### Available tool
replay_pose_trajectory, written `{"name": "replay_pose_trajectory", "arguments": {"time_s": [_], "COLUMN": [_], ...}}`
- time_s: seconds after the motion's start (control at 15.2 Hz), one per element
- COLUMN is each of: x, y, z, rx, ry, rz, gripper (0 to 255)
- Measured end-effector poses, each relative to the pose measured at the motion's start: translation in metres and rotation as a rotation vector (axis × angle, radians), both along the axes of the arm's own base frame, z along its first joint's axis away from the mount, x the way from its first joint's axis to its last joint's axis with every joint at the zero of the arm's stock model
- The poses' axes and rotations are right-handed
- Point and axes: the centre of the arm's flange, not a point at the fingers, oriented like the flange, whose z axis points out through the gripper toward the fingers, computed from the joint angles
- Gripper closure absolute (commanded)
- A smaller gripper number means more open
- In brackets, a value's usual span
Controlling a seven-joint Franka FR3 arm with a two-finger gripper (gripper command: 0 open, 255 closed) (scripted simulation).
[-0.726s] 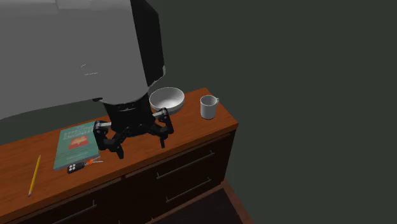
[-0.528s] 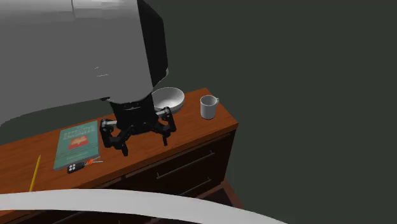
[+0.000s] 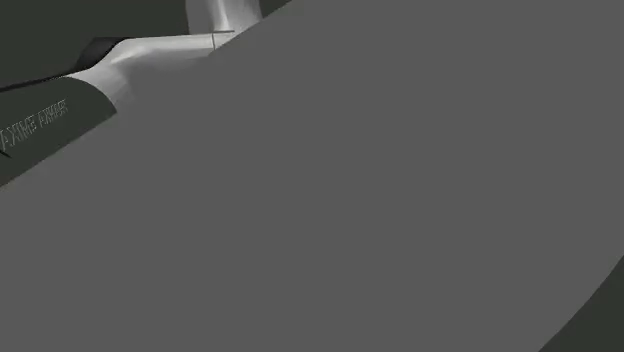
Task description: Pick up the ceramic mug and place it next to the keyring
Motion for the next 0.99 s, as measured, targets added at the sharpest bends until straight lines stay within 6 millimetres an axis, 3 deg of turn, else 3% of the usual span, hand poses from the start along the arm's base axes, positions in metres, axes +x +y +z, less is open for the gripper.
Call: {"name": "replay_pose_trajectory", "arguments": {"time_s": [0.99], "x": [0.127], "y": [-0.121], "z": [-0.076], "rx": [-0.048], "ry": [-0.016], "rz": [0.006], "gripper": [0]}}
